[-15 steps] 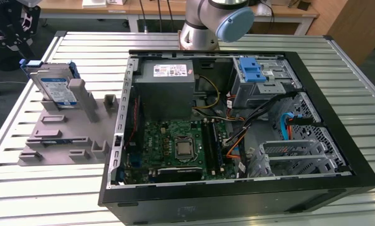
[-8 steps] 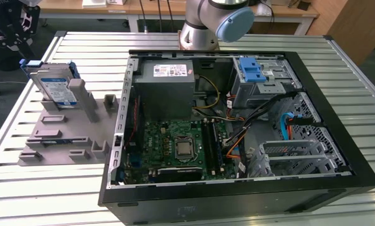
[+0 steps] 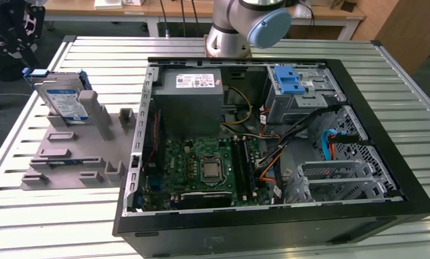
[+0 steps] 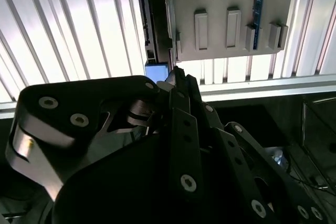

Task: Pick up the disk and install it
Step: 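Pick up the disk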

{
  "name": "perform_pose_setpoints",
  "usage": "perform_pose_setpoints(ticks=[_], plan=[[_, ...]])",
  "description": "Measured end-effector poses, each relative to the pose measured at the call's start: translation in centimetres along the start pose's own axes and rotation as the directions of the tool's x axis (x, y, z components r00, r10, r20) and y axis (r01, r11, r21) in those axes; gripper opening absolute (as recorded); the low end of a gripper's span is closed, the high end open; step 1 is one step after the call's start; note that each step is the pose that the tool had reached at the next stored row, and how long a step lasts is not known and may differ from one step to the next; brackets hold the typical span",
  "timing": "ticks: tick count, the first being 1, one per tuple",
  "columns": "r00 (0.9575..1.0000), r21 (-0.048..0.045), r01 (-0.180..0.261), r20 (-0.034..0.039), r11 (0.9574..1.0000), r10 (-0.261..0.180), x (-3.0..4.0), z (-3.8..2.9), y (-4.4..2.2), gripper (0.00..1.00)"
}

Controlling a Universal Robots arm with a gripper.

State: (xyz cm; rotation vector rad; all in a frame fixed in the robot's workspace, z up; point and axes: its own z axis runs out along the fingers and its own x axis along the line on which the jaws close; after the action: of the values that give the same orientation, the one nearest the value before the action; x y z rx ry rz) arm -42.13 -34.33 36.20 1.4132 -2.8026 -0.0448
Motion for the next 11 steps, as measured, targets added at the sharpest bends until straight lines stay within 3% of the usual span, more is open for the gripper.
perform_pose_setpoints(ticks=[11], plan=[[0.9959,-0.0011,0.09,-0.0024,0.9959,-0.09,0.0,0.0,0.0,0.17]])
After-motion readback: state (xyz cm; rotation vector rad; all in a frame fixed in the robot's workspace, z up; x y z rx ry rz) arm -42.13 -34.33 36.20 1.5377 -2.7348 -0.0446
